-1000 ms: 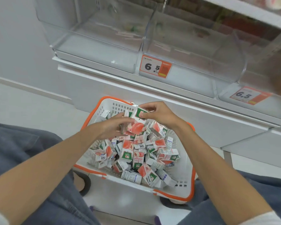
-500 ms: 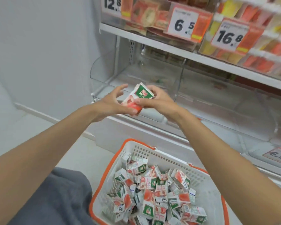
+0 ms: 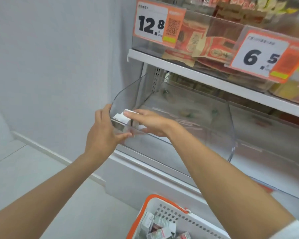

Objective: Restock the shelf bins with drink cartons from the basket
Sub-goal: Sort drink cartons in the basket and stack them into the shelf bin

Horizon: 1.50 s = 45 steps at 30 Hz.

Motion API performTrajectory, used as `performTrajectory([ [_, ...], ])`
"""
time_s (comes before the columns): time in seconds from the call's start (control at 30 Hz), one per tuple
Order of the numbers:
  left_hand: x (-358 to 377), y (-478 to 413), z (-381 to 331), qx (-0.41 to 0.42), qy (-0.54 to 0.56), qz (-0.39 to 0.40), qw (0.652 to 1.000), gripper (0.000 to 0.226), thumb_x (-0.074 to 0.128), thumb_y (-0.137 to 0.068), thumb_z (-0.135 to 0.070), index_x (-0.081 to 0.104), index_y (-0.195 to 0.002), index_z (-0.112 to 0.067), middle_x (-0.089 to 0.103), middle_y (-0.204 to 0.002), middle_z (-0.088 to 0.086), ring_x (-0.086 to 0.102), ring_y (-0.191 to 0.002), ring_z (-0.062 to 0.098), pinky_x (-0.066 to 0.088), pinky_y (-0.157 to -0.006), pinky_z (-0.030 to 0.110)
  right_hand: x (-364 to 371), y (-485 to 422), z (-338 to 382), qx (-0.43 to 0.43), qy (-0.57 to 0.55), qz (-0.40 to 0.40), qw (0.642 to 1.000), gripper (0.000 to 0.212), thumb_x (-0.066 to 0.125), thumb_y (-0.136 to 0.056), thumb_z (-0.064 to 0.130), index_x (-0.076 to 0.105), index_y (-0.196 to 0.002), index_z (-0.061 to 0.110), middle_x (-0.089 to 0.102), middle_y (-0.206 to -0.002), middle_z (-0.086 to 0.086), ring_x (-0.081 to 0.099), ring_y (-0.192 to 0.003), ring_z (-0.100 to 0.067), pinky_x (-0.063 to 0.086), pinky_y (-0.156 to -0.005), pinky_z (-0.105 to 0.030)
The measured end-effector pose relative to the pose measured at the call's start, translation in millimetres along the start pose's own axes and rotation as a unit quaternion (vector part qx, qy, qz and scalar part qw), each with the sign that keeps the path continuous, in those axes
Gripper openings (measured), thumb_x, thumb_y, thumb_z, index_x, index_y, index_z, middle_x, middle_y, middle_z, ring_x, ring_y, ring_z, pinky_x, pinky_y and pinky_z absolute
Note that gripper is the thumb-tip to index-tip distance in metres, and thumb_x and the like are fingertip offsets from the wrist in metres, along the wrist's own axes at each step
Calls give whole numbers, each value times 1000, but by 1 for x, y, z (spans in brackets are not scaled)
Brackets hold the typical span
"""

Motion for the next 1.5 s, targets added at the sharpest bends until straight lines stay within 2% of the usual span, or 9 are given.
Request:
performTrajectory([
  [0.23,4,-3,5,9,11,-5,1000,106,89,-58,-42,28,-142,-24,44,-118,2,59,-82,23,52,-72,39,10,-8,-9,27,-131,55,989,45,59,-96,12,46,-138,6,59,-133,-11,58,-119,-23,42,-110,-44],
  [0.43,1,0,0,8,1,8,1000,106,88,-62,-36,24,-146,-22,42,-122,5,59,-85,24,52,-73,39,10,-2,-9,25,-84,55,995,47,59,-96,25,46,-141,14,57,-134,0,53,-124,-17,39,-112,-43],
  [0.67,-9,44,-43,-26,-29,-18,999,65,81,-73,-31,40,-122,-18,43,-116,4,59,-84,28,48,-64,39,-30,81,-21,-158,177,-239,942,54,71,-85,22,50,-135,15,57,-113,-5,49,-91,-14,43,-86,-31],
  [0.8,25,109,-84,1,-17,127,992,52,79,-75,-33,44,-110,-19,44,-102,-3,55,-80,25,47,-71,40,-42,176,-82,-216,246,-326,887,32,65,-81,20,62,-112,20,55,-85,7,44,-69,-10,41,-70,-29],
  [1.03,120,271,-110,-57,95,401,909,51,82,-75,-26,47,-113,-21,48,-103,1,49,-72,13,42,-64,17,-33,325,-303,87,212,-184,956,38,71,-85,21,60,-121,19,59,-110,1,54,-92,-12,46,-86,-28],
  [1.13,142,312,-104,-79,72,445,889,57,81,-76,-31,49,-121,-20,53,-113,3,54,-78,14,49,-74,29,-29,380,-381,202,168,-123,957,64,75,-82,22,47,-139,17,49,-141,0,47,-123,-14,38,-97,-18],
  [1.27,156,332,-104,-53,53,496,865,53,78,-78,-35,48,-121,-26,51,-117,-1,58,-88,12,47,-69,23,-6,405,-434,253,156,-35,954,77,77,-78,8,38,-144,14,48,-139,-4,48,-127,-21,43,-88,-16],
  [1.4,162,335,-114,-49,72,493,866,54,78,-79,-29,50,-125,-22,52,-117,-3,58,-90,12,53,-76,28,-19,398,-432,248,127,-99,955,47,68,-75,-5,52,-111,21,60,-108,-13,59,-81,-20,49,-64,-33],
  [1.5,164,336,-126,-42,113,508,853,61,79,-78,-33,48,-130,-25,51,-127,-8,55,-104,6,52,-88,31,-33,382,-398,201,48,-120,971,43,79,-72,6,54,-102,24,61,-113,-6,60,-98,-19,54,-73,-34],
])
Point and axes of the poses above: each hand's wrist, its own y-axis away from the middle knuckle, its own x-axis out of the palm, z = x × y, the point moved 3 cm from there along -y, towards the middle knuckle
